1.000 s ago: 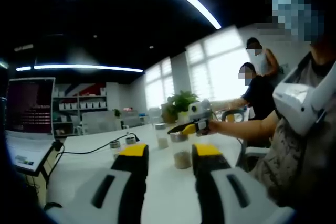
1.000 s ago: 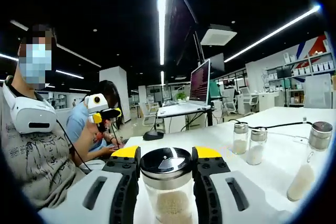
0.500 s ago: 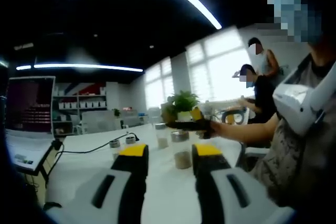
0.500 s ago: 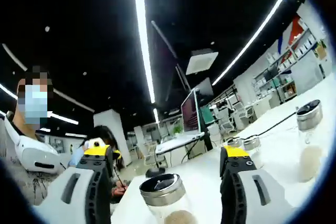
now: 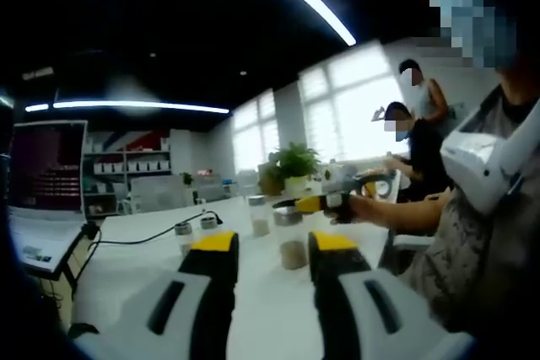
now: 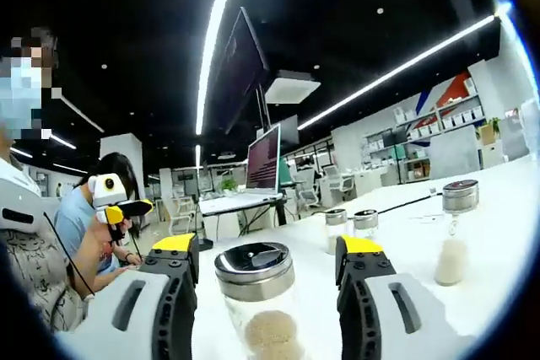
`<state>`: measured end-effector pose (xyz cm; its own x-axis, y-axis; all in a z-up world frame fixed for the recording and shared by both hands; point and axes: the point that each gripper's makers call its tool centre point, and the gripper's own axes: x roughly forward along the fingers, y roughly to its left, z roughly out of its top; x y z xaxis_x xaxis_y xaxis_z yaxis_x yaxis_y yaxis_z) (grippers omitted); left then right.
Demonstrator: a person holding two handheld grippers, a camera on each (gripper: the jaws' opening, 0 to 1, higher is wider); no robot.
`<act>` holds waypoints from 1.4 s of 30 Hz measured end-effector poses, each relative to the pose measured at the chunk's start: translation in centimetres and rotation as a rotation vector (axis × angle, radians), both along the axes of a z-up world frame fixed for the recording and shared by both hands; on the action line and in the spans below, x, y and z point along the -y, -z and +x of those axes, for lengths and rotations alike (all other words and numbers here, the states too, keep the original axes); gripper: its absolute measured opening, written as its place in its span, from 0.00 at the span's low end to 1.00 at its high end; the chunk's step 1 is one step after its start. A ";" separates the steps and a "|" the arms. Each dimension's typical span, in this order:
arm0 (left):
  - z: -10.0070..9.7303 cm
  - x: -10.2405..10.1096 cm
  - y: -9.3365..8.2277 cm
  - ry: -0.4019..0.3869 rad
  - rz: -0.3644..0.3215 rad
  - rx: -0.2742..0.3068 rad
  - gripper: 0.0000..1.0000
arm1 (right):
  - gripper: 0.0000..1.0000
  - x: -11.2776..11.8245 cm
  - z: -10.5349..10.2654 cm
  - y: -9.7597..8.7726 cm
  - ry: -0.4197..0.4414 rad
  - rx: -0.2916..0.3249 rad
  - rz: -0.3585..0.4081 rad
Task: Rotate the seasoning bottle until the label or dispensing opening points toward the visible target arrow and the bottle remains upright within the marked orientation range
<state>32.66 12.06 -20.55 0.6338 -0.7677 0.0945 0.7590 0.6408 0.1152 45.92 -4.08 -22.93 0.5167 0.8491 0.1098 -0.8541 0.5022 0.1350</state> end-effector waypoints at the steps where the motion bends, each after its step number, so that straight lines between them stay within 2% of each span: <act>1: 0.1 0.0 0.1 -0.004 0.002 -0.001 0.35 | 0.61 0.1 0.3 0.0 0.018 -0.003 -0.007; 4: 0.2 -0.3 0.0 -0.014 -0.004 -0.002 0.35 | 0.58 0.5 1.1 0.1 0.052 -0.064 0.020; 7: 0.2 -0.4 0.0 -0.015 -0.008 -0.003 0.35 | 0.56 0.5 1.4 0.1 0.033 -0.073 0.028; 11: 0.4 -0.6 0.2 -0.024 -0.006 -0.008 0.35 | 0.46 -0.1 0.5 0.0 0.011 -0.052 0.000; 13: 0.4 -0.6 0.1 -0.024 -0.006 -0.007 0.35 | 0.39 -0.2 0.3 -0.3 0.013 0.001 -0.030; 14: 0.3 -0.5 0.1 -0.023 -0.005 -0.007 0.35 | 0.39 -0.4 0.1 -0.1 0.012 0.005 -0.055; 21: 0.2 -0.5 0.2 -0.024 -0.004 -0.007 0.35 | 0.38 -0.5 -0.1 -0.2 -0.008 -0.008 -0.056; 29: 0.2 -0.5 0.1 -0.015 -0.005 -0.006 0.35 | 0.38 -0.9 -0.7 0.0 -0.102 -0.006 -0.077; 34: 0.3 -0.3 0.1 0.002 -0.020 -0.011 0.34 | 0.38 -1.2 -0.9 0.2 -0.171 -0.048 -0.064; 42: 0.3 -0.2 0.3 0.007 -0.016 -0.015 0.34 | 0.38 -1.3 -1.3 0.4 -0.249 -0.076 -0.048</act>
<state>32.93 12.22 -20.82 0.6298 -0.7706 0.0971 0.7651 0.6371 0.0932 44.64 -2.80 -23.29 0.2964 0.9544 0.0352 -0.9405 0.2852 0.1846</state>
